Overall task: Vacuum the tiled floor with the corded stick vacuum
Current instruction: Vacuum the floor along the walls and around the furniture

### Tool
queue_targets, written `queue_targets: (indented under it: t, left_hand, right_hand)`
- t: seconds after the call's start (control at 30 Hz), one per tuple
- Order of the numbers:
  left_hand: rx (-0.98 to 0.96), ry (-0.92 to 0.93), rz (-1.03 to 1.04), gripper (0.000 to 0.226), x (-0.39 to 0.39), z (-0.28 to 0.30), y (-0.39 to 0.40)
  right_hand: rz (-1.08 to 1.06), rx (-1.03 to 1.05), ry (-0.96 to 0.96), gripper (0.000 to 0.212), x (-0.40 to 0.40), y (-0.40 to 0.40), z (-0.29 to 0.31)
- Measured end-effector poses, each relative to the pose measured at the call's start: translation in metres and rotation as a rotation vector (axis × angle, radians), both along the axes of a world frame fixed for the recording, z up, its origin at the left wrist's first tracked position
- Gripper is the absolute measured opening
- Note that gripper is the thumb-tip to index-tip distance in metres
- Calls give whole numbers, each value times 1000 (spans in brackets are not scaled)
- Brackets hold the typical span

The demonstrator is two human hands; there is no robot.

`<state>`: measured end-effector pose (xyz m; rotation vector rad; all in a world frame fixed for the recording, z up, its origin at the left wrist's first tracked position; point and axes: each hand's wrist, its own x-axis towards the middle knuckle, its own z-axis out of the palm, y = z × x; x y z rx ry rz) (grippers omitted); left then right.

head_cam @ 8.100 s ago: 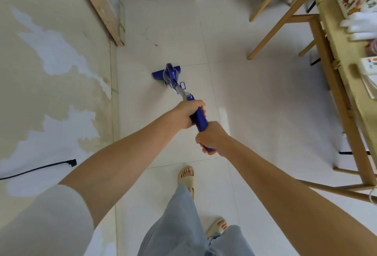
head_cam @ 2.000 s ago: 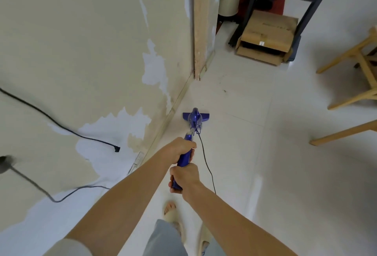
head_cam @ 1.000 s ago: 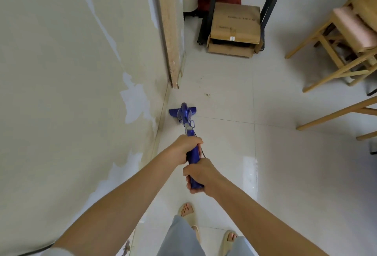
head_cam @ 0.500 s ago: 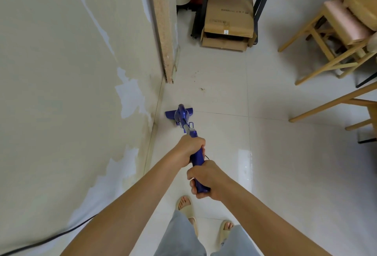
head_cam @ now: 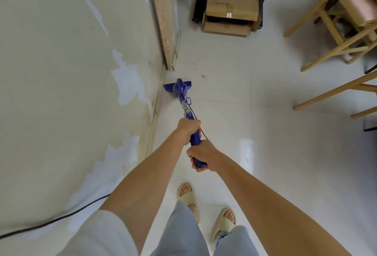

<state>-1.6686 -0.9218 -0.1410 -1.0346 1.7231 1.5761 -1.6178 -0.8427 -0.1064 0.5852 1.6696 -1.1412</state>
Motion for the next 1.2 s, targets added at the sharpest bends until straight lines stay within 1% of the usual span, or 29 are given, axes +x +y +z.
queue_targets:
  t: [0.1,0.2,0.33,0.53,0.67,0.83,0.93,1.0,1.07,1.13,1.2]
  left_hand:
    - [21,-8,15,4,16,0,14]
    - [103,-7,70,2,36,5,38]
    - [237,-25,179,12,65,17,79]
    - [328,-7,297,14,117,42,153]
    - [362,-1,303,19,138,64,192]
    - [342,-45,251,22,150,89,197]
    - [414,-76,320,19,168,100,194]
    - [477,-47,402,23,174,110,202]
    - [480,-5,447,27,167,115,211]
    - [426,33,417,24,154,117,220]
    - [367,39,398,21,145,109,219]
  right_hand:
    - [40,9,-3,12,15,17,0]
    - [95,17,15,13,30,45,7]
    - [141,30,40,13,54,93,23]
    - [275,61,61,12,94,172,53]
    - [329,86,86,10,108,211,80]
    - [304,8,139,14,124,222,106]
    - [374,-2,107,15,133,226,116]
    - [425,11,82,17,128,235,119]
    - [395,4,66,19,117,245,117]
    - [311,-29,56,19,106,252,109]
    - [271,-59,55,19,101,250,95]
